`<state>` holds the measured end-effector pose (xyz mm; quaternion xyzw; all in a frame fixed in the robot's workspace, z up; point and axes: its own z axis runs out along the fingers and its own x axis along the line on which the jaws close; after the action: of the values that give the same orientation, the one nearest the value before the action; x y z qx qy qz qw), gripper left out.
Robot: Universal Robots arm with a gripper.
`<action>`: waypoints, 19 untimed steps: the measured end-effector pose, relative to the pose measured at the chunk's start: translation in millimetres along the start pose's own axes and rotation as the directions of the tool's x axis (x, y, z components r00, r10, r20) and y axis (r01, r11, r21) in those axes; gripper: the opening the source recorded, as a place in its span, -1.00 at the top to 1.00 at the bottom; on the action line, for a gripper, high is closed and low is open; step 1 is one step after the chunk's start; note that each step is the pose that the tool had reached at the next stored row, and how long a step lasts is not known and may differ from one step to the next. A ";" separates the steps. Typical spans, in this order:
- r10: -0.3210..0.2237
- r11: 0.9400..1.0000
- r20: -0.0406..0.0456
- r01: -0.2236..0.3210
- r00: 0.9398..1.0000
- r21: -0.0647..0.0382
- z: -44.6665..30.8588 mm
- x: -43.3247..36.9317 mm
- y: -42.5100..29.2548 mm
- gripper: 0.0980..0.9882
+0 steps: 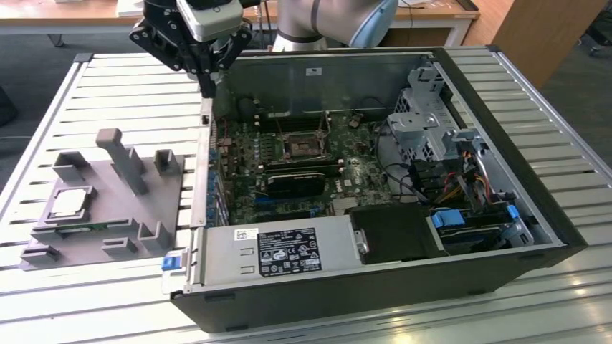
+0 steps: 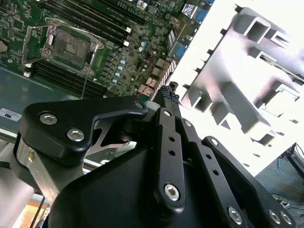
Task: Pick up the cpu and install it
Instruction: 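Reach for the cpu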
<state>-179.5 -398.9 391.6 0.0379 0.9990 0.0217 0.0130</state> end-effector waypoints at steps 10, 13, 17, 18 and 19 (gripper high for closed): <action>0.000 1.000 0.000 0.000 1.000 0.000 0.2 2.5 -0.2 0.98; 0.000 1.000 0.000 0.000 1.000 0.000 0.2 3.3 -0.3 0.98; 0.000 1.000 0.000 0.000 1.000 0.000 0.3 4.3 -0.4 0.98; 0.000 1.000 0.000 0.000 1.000 0.000 0.3 4.5 -0.4 0.98; 0.000 1.000 0.000 0.000 1.000 0.000 0.3 4.9 -0.4 0.98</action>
<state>-184.4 -398.9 391.2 0.0379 0.9990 0.0217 0.0131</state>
